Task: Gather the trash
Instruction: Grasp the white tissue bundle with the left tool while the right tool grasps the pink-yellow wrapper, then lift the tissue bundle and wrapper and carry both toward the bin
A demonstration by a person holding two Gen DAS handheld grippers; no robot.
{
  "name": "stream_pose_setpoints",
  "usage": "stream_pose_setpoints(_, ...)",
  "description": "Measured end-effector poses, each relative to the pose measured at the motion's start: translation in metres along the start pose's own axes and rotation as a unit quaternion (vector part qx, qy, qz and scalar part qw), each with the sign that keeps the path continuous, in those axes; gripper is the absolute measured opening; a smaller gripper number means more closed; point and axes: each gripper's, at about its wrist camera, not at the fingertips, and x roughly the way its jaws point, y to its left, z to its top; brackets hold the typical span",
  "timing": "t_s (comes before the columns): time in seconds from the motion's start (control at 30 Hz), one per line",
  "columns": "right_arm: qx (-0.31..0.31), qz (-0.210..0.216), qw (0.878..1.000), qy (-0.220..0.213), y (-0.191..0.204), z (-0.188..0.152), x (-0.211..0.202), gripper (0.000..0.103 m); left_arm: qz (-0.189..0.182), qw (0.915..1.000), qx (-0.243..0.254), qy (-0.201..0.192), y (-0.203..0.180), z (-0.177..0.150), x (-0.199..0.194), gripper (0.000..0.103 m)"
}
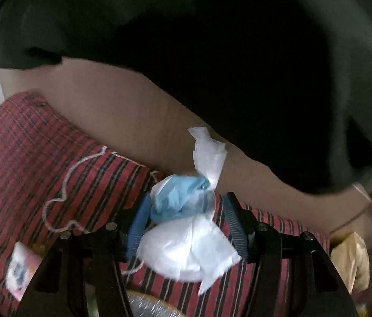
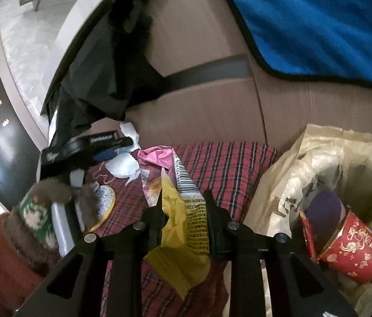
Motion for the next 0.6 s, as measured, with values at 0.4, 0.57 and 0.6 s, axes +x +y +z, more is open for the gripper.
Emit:
stream_pose_setpoints(0.4, -0.019, -0.002, 1.000, 0.007, 0.011, -0.001, 0.011, 0.025, 0.019, 0.9990, 0.022, 0.033, -0.006, -0.002, -0.001, 0.049)
stream_pose_setpoints(0.57, -0.025, -0.001, 1.000, 0.005, 0.022, -0.001, 0.005, 0.025, 0.004, 0.9988, 0.049, -0.006, -0.011, -0.016, -0.044, 0.047)
stream_pose_setpoints(0.6, -0.026, 0.001, 1.000, 0.004, 0.024, -0.001, 0.003, 0.025, 0.001, 0.9984, 0.055, -0.014, -0.012, -0.019, -0.054, 0.047)
